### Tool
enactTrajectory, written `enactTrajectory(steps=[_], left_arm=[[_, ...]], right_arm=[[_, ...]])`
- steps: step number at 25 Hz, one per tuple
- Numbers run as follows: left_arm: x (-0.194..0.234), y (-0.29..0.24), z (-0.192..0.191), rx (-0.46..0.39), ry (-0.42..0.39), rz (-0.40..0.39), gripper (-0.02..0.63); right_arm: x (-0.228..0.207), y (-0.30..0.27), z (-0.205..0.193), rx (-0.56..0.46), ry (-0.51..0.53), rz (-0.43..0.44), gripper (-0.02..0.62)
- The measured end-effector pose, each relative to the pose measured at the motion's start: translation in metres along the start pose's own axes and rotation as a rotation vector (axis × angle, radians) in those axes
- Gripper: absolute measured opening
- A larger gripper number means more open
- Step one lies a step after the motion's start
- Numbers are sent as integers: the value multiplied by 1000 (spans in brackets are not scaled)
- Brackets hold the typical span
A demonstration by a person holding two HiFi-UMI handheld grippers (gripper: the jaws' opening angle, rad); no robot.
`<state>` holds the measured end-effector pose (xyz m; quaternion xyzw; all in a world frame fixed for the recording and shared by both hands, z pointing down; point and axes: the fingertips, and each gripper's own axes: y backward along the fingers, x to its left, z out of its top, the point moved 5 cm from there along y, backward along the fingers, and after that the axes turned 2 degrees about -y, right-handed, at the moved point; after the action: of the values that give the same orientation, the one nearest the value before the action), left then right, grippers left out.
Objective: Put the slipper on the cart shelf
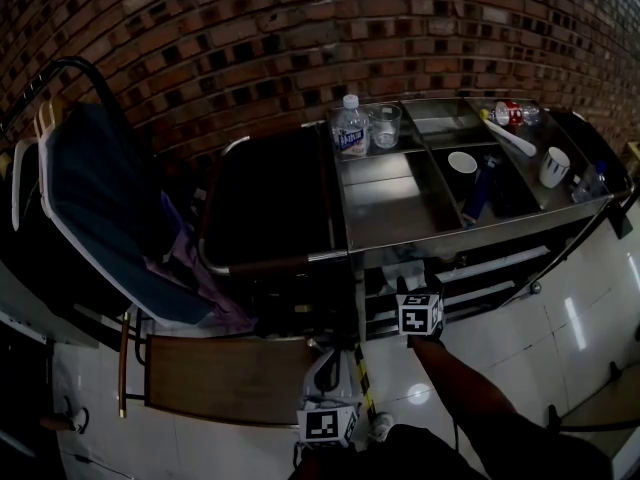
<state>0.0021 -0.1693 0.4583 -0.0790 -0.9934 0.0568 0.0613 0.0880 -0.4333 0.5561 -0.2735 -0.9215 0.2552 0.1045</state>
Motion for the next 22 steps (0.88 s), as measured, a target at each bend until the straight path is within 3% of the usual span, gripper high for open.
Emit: enactTrajectory(steps=[3, 7, 13, 17, 22], left_arm=[[-2, 1, 5, -19, 0, -11, 17], [-4, 5, 8, -30, -9, -17, 17], [-1, 7, 10, -39, -29, -17, 17], [-5, 6, 22, -44, -42, -24, 17], [-22, -1, 40, -67, -71, -56, 17]], right_arm=[[-8, 8, -2, -33, 38, -26, 252], [-6, 44, 4, -116, 54, 8, 237], [8, 111, 14, -222, 42, 117, 146], [14, 142, 16, -244, -23, 179, 4], [19, 181, 29, -323, 41, 184, 3]])
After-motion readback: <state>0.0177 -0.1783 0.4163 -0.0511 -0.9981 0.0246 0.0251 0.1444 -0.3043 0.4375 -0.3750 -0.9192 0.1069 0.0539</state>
